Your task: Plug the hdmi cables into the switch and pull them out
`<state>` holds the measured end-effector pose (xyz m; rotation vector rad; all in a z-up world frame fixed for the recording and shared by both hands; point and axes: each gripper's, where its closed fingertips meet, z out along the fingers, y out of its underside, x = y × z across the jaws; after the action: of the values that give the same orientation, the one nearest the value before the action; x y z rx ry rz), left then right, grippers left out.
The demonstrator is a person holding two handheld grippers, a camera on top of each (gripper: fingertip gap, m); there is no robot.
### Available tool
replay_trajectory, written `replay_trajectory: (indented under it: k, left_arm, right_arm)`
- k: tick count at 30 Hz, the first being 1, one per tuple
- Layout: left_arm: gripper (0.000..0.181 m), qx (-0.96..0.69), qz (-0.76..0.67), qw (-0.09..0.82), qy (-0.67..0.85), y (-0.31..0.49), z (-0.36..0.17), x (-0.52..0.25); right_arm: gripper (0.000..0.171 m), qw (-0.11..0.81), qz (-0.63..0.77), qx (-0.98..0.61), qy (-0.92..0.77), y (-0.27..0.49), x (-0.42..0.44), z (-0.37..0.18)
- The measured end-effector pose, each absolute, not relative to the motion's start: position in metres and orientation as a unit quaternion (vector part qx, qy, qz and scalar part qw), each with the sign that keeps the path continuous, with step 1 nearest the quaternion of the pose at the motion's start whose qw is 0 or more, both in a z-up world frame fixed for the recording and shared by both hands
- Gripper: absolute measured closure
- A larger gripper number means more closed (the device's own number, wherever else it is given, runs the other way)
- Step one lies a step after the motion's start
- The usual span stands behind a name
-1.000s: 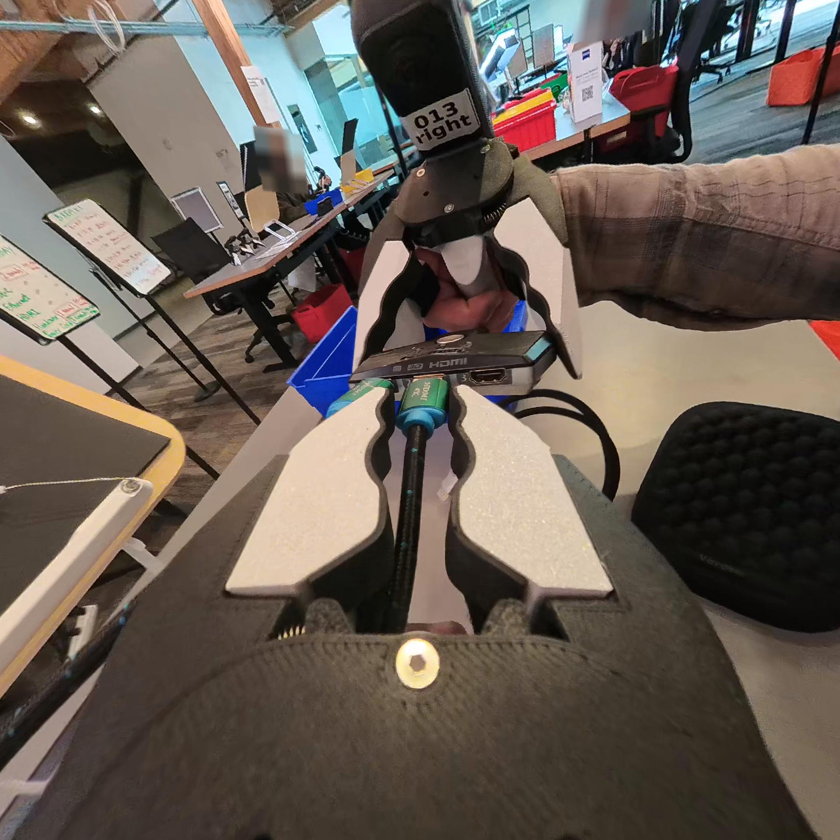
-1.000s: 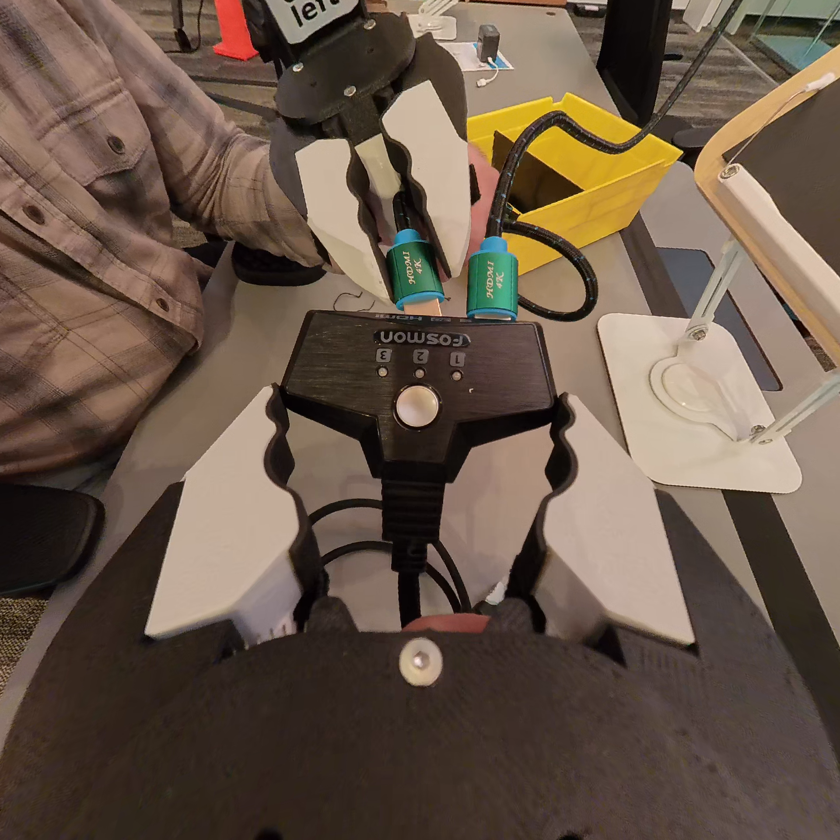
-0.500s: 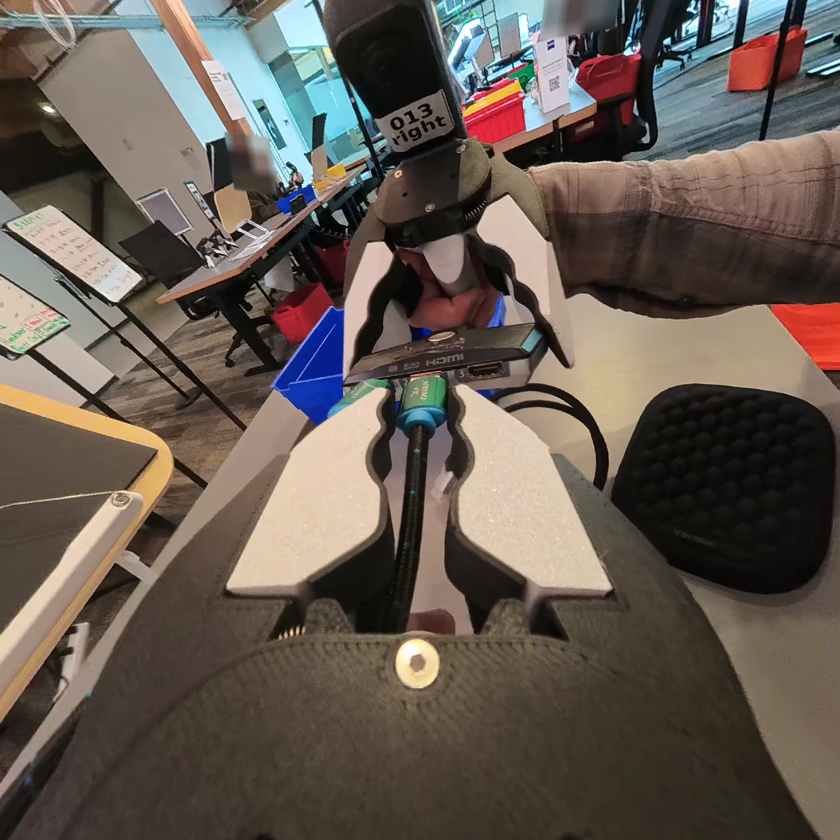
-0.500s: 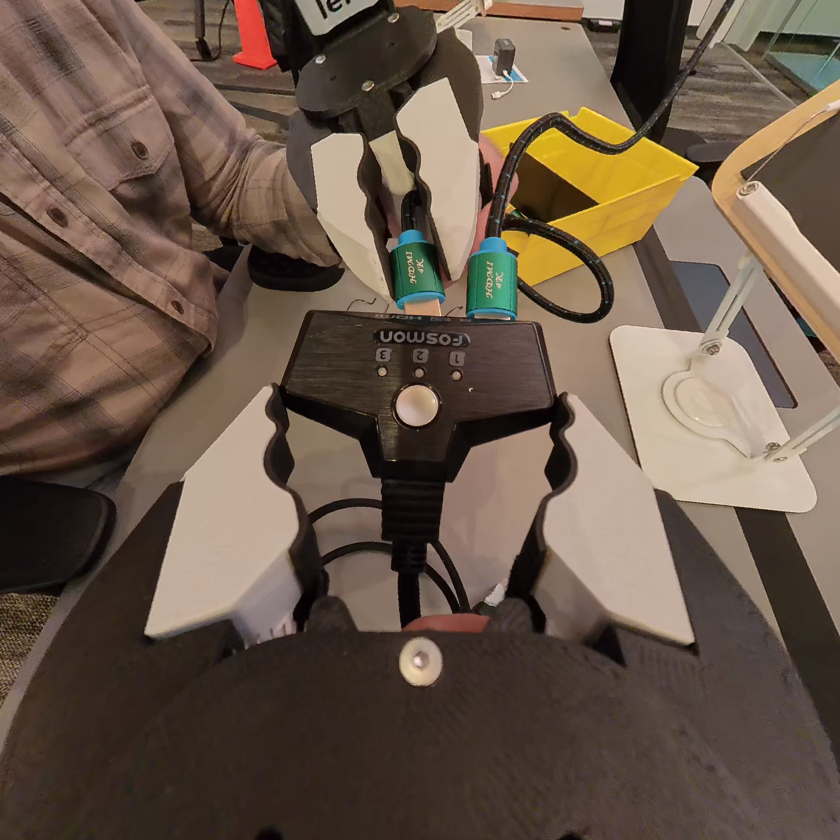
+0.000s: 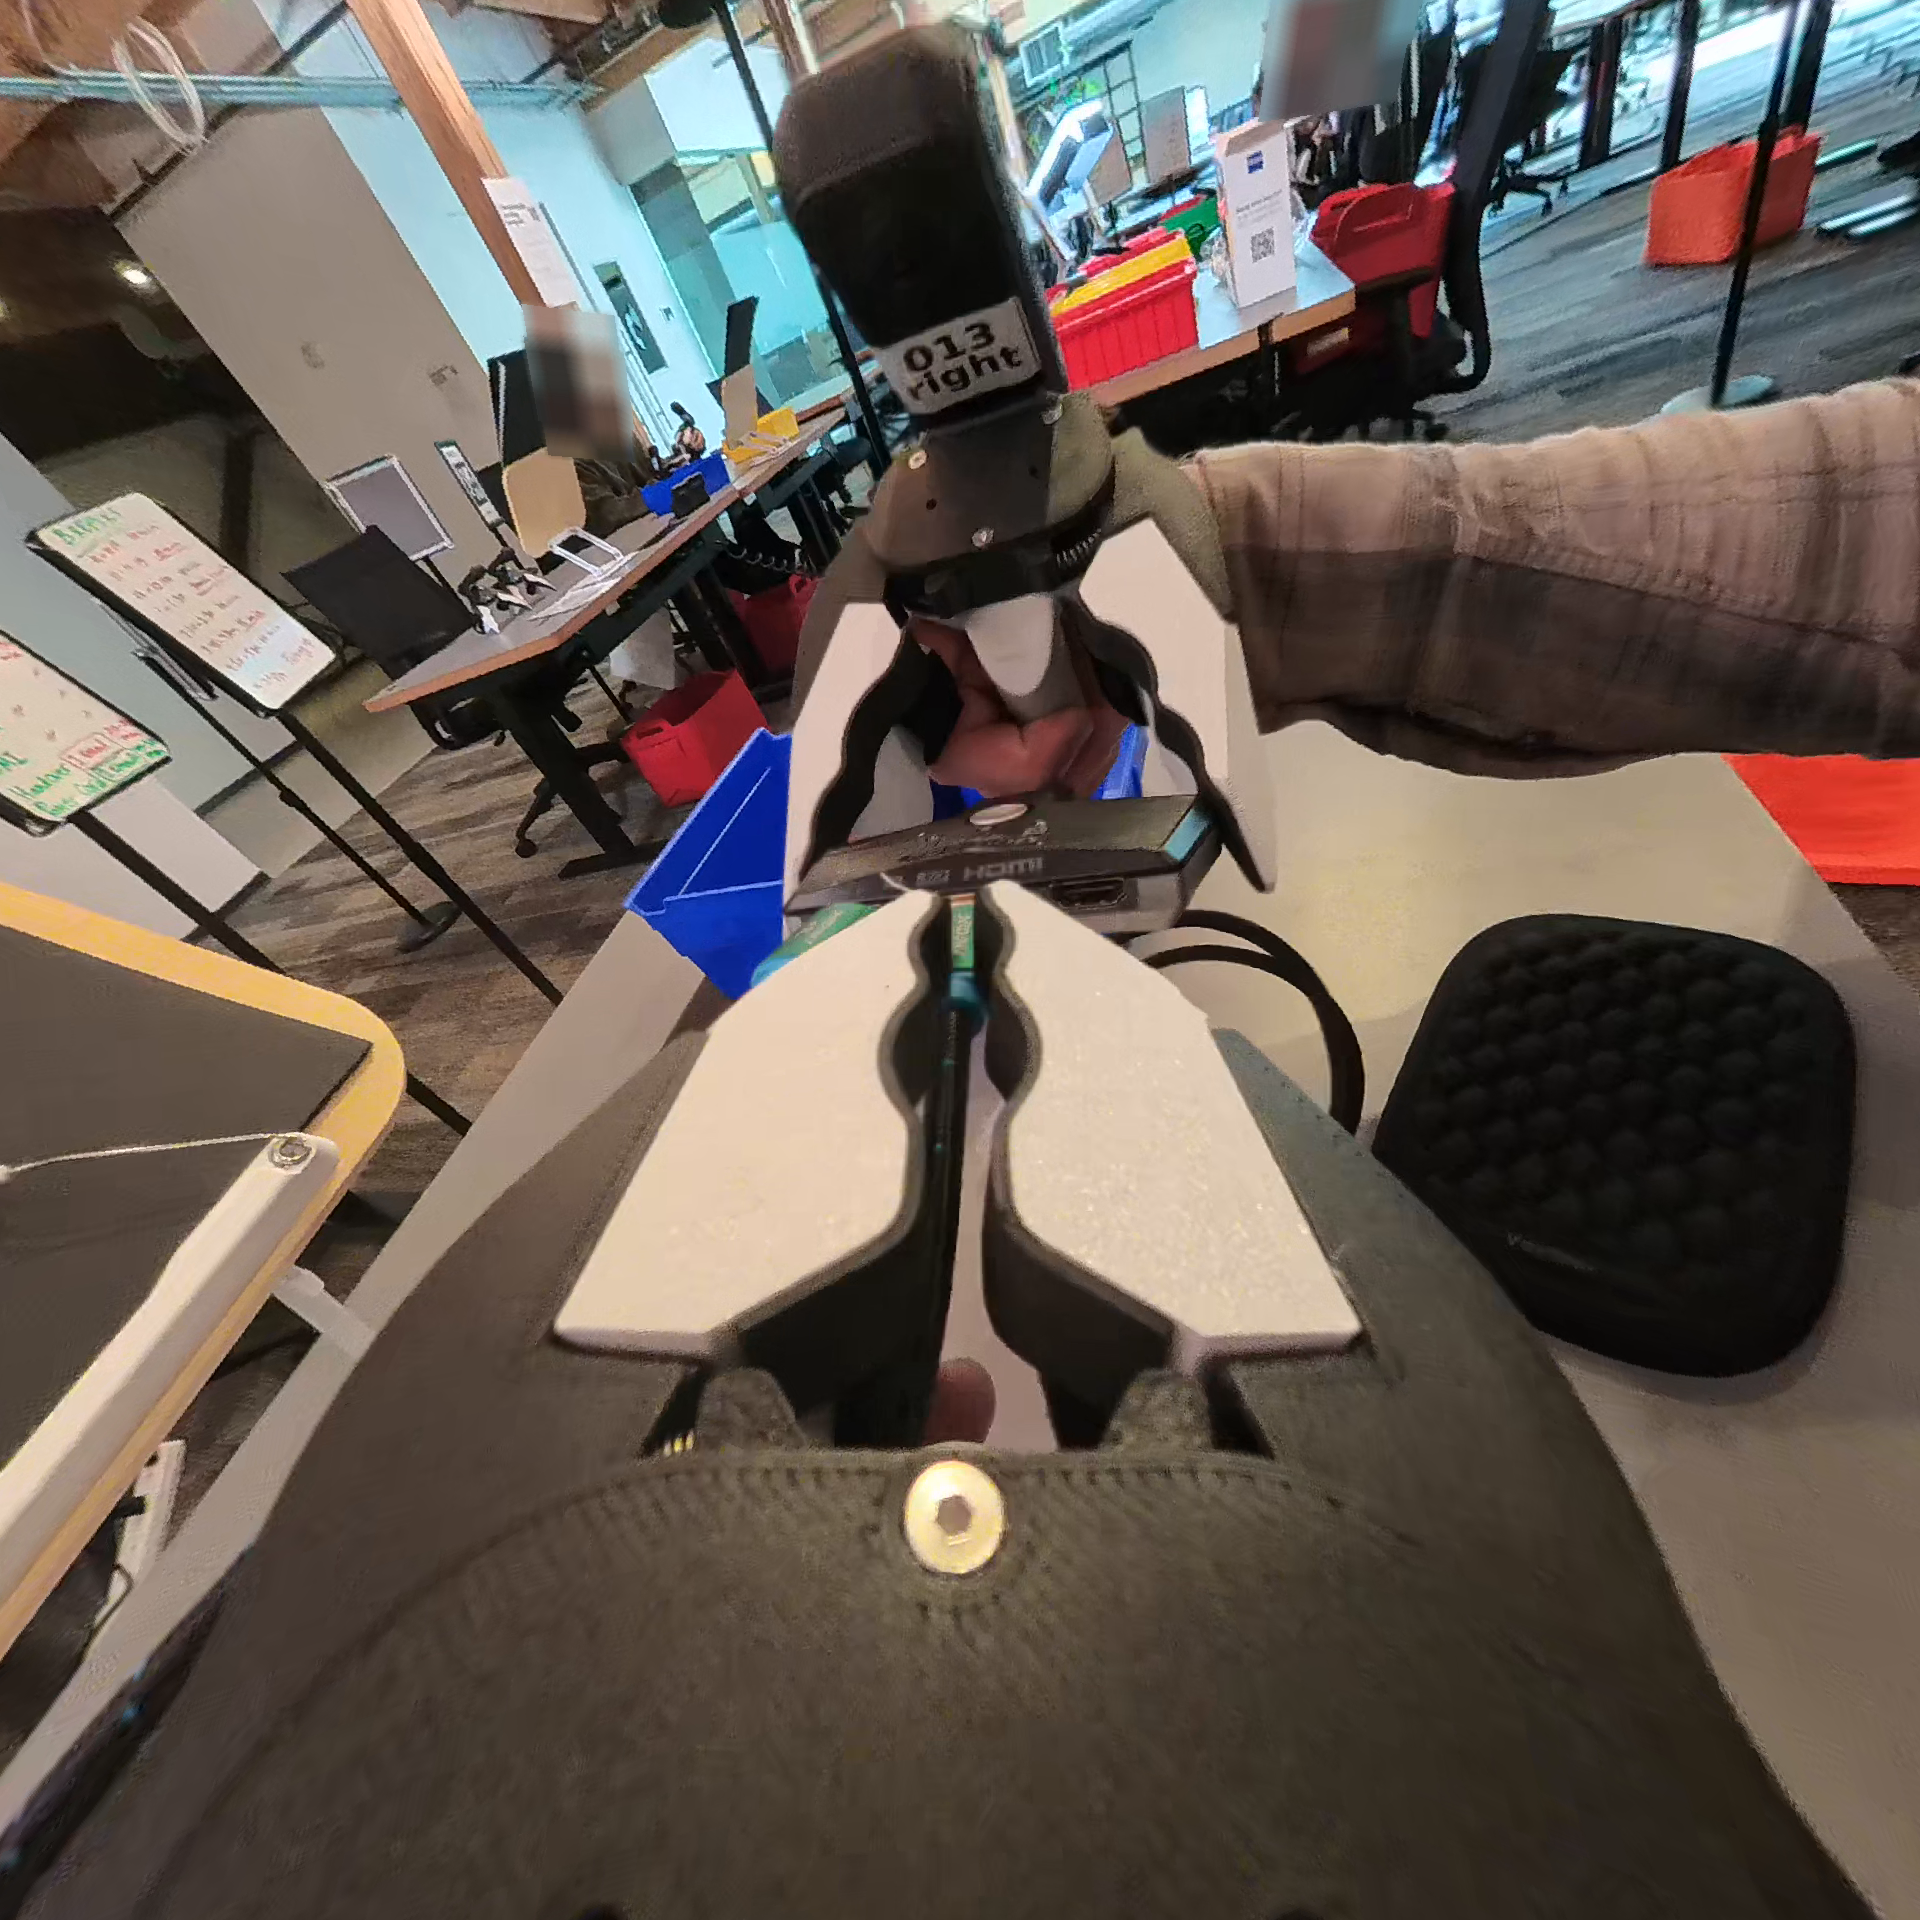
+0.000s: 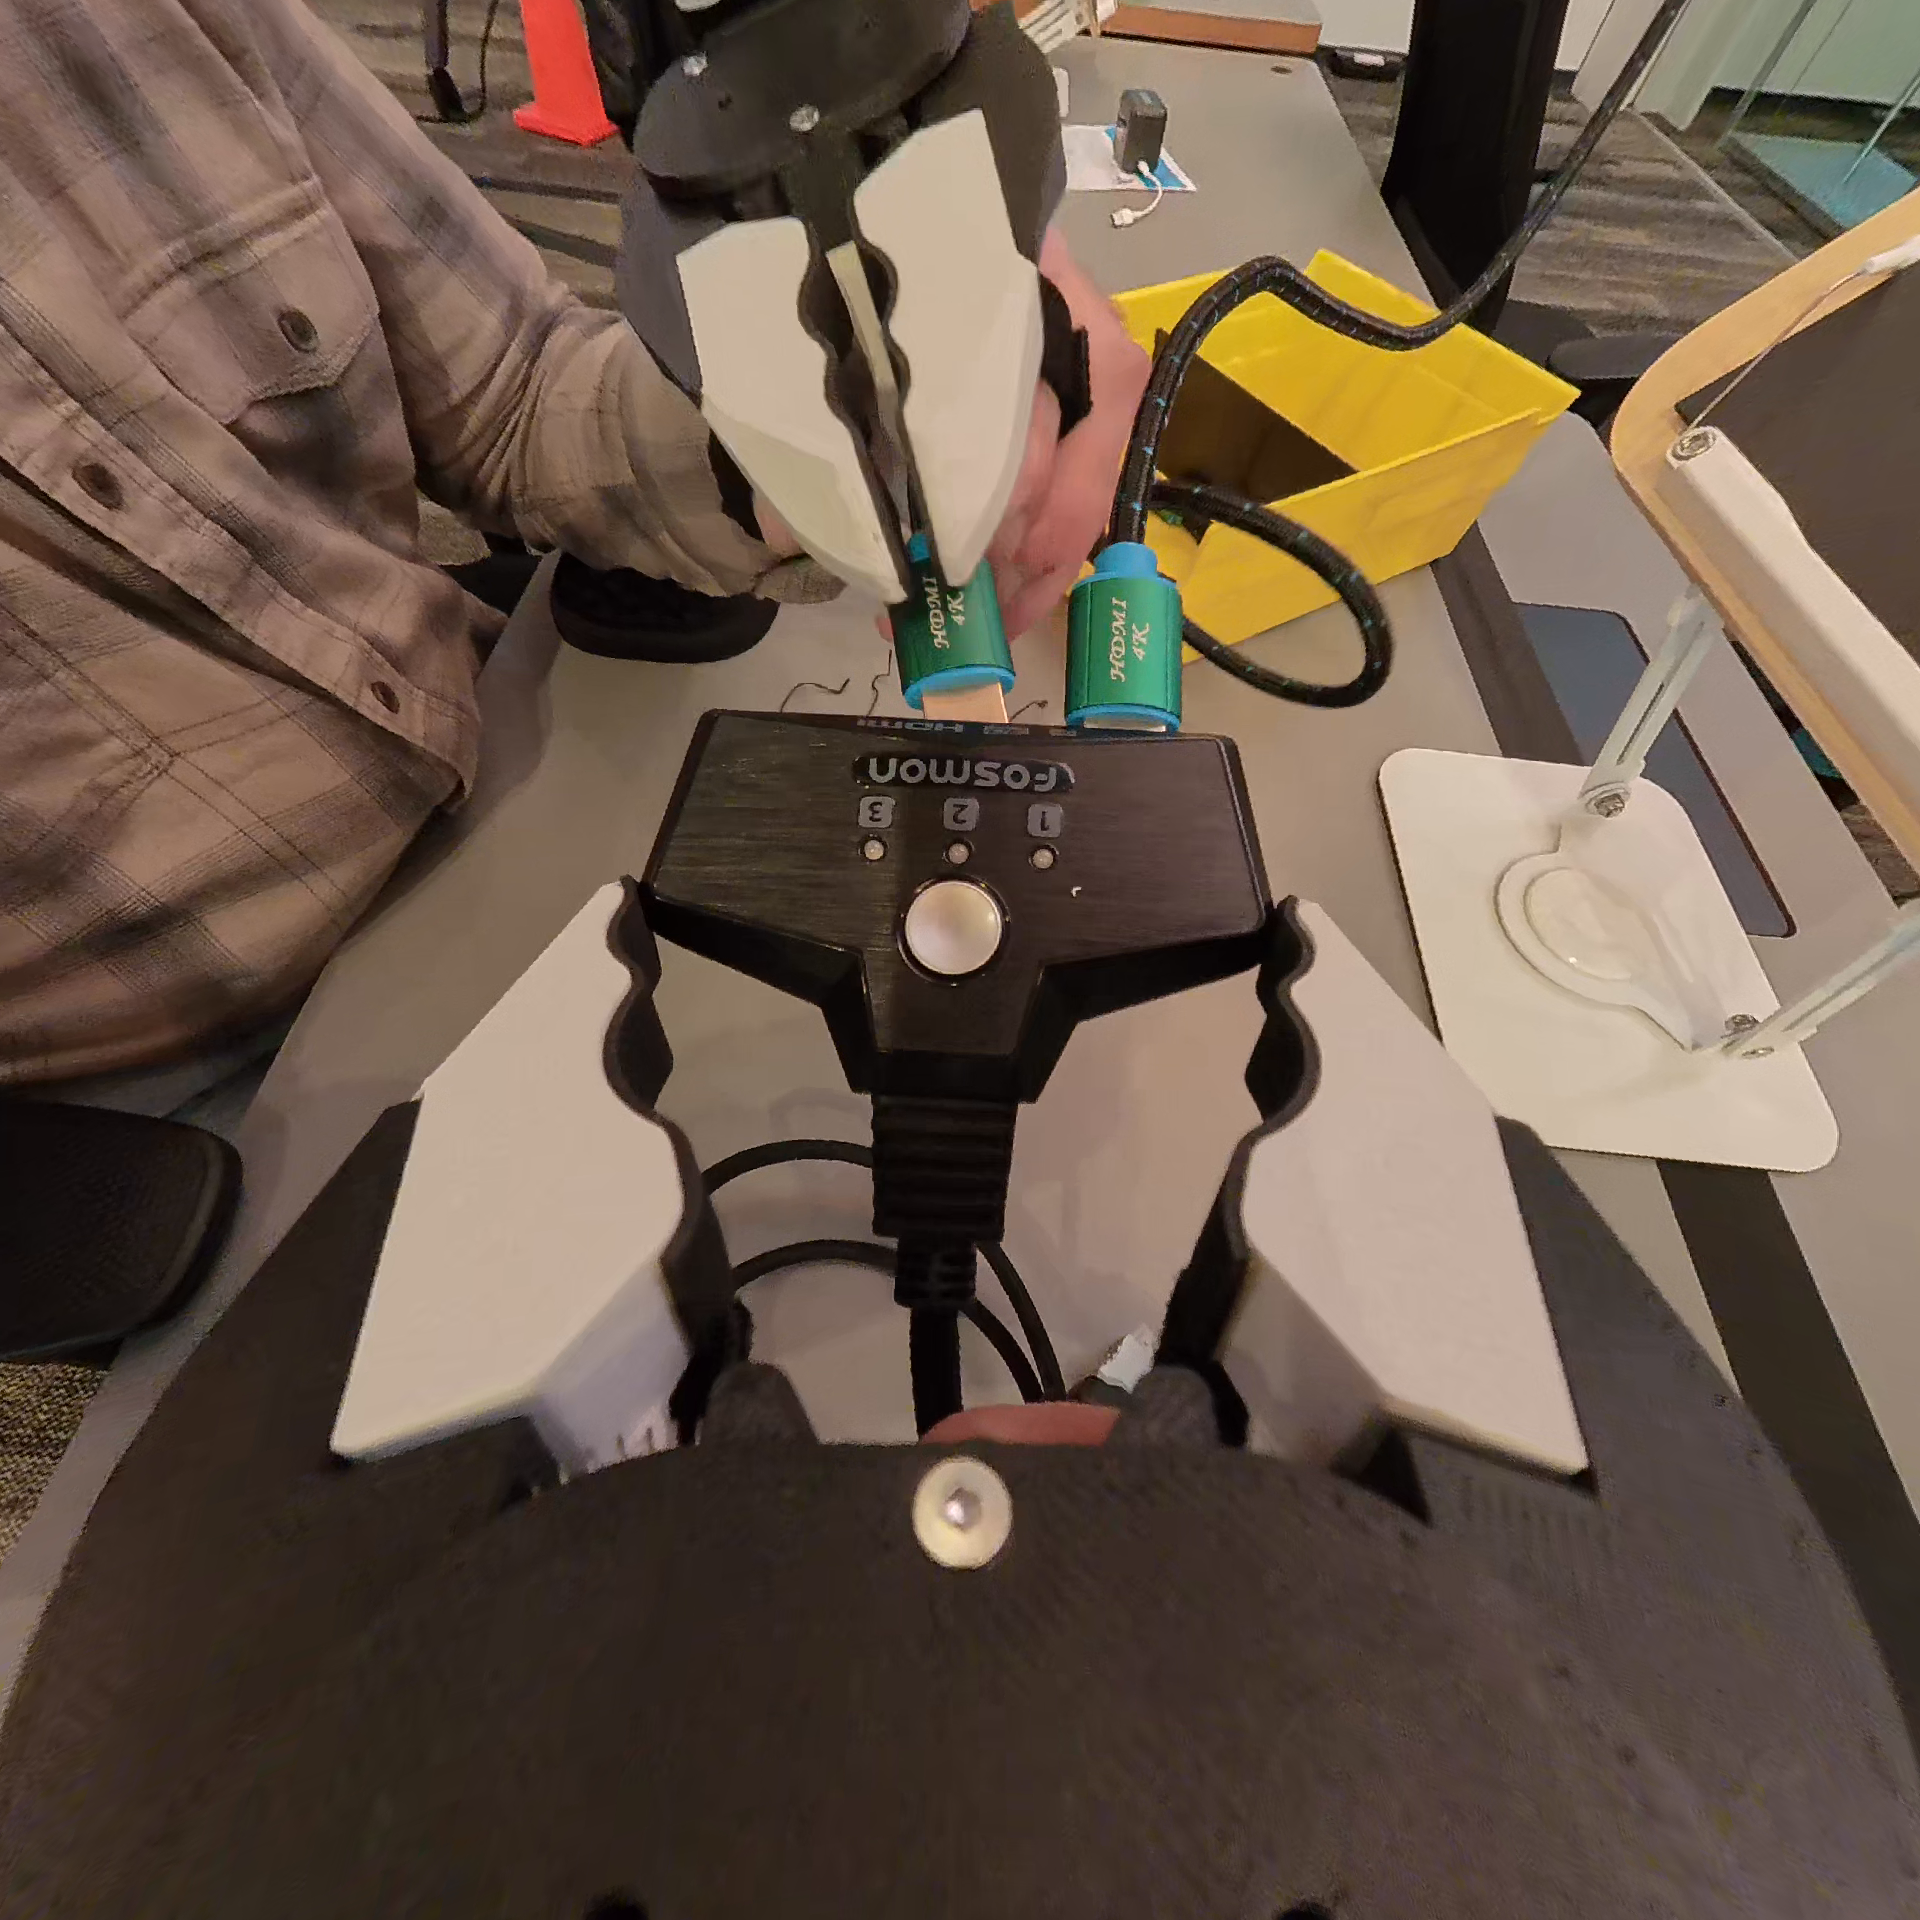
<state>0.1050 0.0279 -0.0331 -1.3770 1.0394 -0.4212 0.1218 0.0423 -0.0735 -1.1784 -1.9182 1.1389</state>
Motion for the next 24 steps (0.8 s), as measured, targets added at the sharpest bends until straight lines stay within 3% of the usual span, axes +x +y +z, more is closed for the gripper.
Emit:
replay_trajectory:
  k: [5, 9, 17, 24]
  left_arm:
    - [0.178, -0.615, -0.174, 0.615, 0.461, 0.028, -0.039, 0.105]
    - [0.164, -0.608, -0.147, 0.624, 0.469, 0.022, -0.030, 0.100]
    - [0.164, -0.600, 0.026, 0.622, 0.502, 0.037, -0.048, 0.094]
    - [0.165, -0.601, -0.015, 0.631, 0.490, 0.035, -0.045, 0.101]
  right_arm:
    - [0.058, 0.301, 0.430, -0.444, -0.726, 0.039, 0.122, -0.075]
    - [0.058, 0.306, 0.433, -0.449, -0.719, 0.043, 0.124, -0.075]
    - [0.058, 0.310, 0.437, -0.449, -0.715, 0.044, 0.125, -0.073]
    - [0.058, 0.310, 0.444, -0.446, -0.713, 0.043, 0.129, -0.071]
